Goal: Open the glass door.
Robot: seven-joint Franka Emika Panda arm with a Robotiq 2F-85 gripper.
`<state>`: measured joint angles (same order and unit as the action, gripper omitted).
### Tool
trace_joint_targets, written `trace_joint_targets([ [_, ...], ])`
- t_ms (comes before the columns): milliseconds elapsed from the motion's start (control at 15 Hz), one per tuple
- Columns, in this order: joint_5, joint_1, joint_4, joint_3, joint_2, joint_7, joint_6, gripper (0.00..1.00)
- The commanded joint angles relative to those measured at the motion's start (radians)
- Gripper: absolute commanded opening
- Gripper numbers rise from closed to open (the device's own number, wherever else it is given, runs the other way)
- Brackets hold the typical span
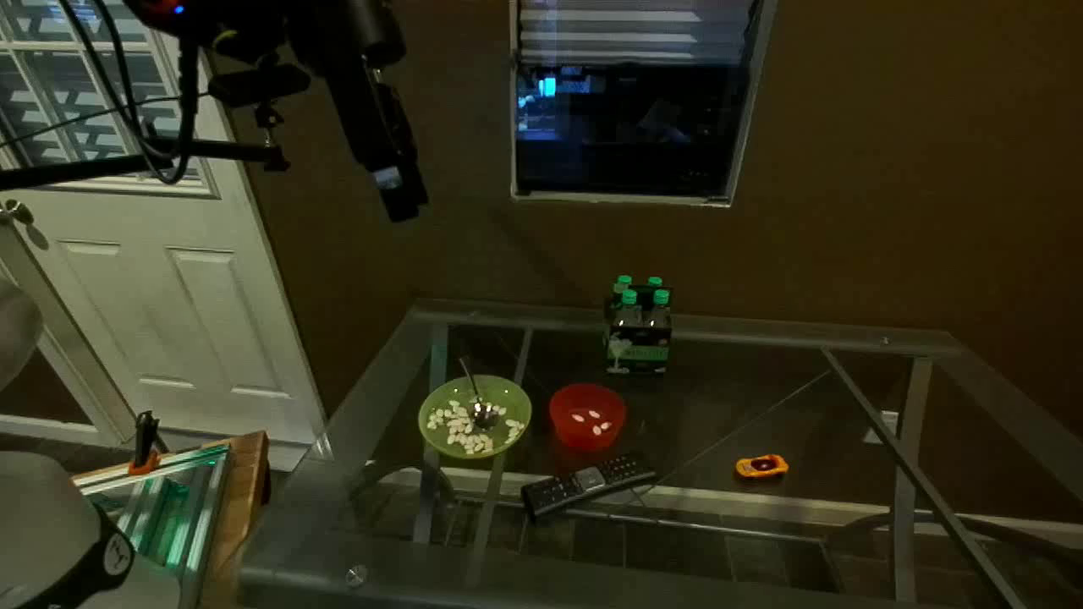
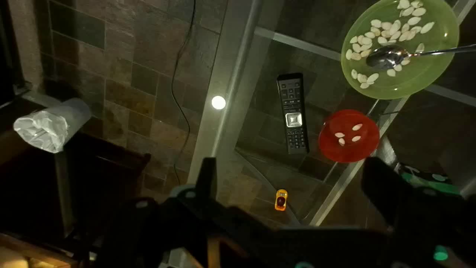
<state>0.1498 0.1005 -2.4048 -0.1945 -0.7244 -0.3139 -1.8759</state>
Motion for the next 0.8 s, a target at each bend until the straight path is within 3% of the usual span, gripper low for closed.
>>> trace_joint_targets([
  [0,0.012,-0.020,0.002,0.014,0.003,-0.011,0.004,1.00],
  [333,-0.001,-0.025,0.019,0.011,0.024,-0.018,-0.007,1.00],
  [600,-0.171,-0.127,0.143,-0.021,0.126,-0.029,0.015,1.00],
  [733,-0.242,-0.146,0.211,-0.065,0.182,-0.122,-0.030,1.00],
])
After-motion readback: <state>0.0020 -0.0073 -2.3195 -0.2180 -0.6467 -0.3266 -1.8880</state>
